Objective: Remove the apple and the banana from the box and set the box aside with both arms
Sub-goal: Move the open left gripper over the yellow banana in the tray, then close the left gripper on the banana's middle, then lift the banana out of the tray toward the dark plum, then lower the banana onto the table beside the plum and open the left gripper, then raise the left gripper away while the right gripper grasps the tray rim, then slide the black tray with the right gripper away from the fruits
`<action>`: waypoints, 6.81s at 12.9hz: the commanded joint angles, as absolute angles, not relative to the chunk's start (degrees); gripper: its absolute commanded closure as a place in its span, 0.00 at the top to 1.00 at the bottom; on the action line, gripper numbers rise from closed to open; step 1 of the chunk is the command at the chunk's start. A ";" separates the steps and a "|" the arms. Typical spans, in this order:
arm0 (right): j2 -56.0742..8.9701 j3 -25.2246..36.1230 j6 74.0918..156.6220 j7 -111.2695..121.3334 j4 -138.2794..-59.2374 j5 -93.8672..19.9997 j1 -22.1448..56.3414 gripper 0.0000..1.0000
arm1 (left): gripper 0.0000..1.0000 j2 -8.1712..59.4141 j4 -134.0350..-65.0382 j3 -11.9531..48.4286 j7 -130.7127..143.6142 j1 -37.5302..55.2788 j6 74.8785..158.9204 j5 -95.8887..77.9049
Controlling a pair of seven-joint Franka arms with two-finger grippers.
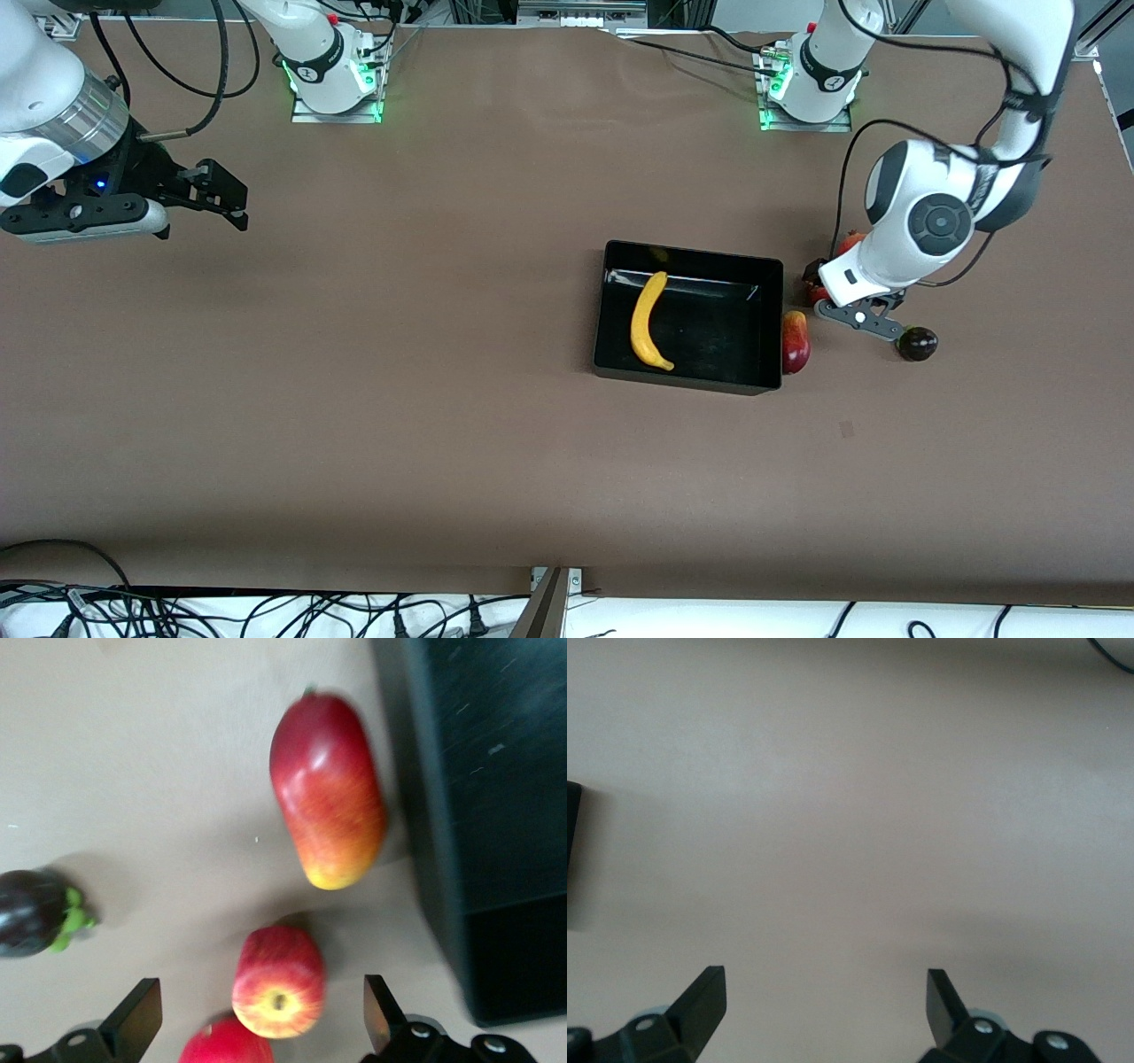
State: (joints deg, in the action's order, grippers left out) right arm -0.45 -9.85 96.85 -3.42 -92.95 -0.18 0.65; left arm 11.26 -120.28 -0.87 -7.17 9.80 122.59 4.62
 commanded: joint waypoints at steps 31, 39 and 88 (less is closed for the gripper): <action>-0.97 -9.76 96.86 -3.60 -92.29 0.70 0.79 1.00 | 0.00 25.41 -101.08 11.87 39.49 20.23 119.29 11.25; -8.41 -9.84 96.60 -2.46 -92.72 0.62 2.10 1.00 | 0.01 22.76 -101.95 3.88 -5.84 7.92 115.93 10.99; -12.04 26.97 125.82 9.92 -119.23 -5.19 28.65 0.00 | 1.00 6.50 -90.62 1.41 7.56 2.29 86.57 -0.26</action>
State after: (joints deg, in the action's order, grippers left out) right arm -14.81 25.35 119.54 7.70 -111.51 -4.03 27.71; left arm 6.03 -90.41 1.09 6.74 2.06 86.06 -1.59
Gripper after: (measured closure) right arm 0.947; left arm 0.000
